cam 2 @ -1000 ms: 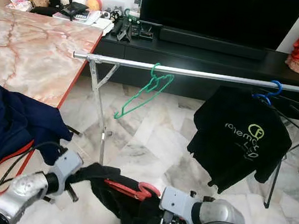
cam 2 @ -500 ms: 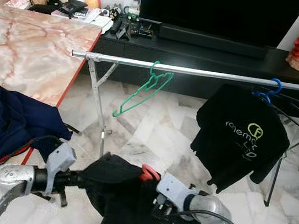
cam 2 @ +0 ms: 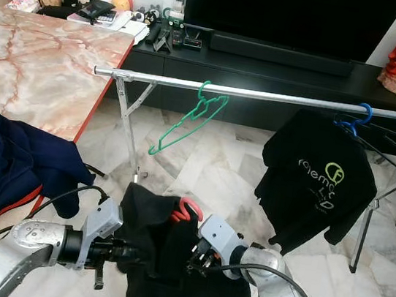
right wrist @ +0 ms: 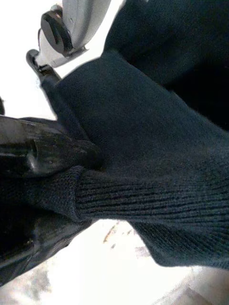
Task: Hang hanger
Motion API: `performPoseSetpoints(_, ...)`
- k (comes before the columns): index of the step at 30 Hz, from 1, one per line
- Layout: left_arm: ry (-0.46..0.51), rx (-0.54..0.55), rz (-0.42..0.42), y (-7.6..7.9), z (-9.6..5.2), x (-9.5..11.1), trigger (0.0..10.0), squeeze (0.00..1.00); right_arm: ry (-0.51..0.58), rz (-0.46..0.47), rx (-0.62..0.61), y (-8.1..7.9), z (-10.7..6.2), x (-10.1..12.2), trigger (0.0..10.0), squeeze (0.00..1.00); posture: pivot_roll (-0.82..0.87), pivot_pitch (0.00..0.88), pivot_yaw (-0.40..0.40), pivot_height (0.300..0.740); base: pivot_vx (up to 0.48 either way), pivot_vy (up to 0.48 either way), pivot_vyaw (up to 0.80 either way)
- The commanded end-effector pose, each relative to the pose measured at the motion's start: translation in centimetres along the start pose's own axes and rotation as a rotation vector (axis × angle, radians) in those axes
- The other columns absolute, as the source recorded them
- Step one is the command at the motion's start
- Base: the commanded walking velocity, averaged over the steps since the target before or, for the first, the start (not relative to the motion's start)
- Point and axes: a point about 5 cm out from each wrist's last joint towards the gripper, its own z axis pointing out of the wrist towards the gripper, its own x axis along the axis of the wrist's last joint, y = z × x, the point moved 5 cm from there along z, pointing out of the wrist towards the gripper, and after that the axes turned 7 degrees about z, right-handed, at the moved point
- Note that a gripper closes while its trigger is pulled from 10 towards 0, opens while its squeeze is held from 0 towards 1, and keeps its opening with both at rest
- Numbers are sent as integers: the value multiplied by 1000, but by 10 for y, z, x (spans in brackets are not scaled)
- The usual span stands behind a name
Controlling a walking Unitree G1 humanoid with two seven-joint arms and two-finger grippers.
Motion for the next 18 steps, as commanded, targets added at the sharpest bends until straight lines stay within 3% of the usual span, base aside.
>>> performPoseSetpoints(1, -20, -50, -10, 10, -1, -2, 10000, 1000, 51, -11, -21, 7, -3, 10, 0, 0, 4, 81, -38, 740, 0, 0, 0)
performPoseSetpoints(10, -61, -65, 3, 14, -6, -6, 10000, 1000, 110, -35, -15, 5, 0, 17, 0, 0, 8, 71, -33, 740, 0, 0, 0)
performPoseSetpoints(12, -68, -32, 15, 7, -9, -5, 10000, 1000, 87, -77, 47, -1, -4, 9, 0, 0, 8, 68, -33, 740, 0, 0, 0)
performPoseSetpoints(18, -95, -67, 25, 8, -14, -6, 10000, 1000, 33, -151, 171, -13, -14, -6, 0, 0, 7, 68, -37, 740, 0, 0, 0)
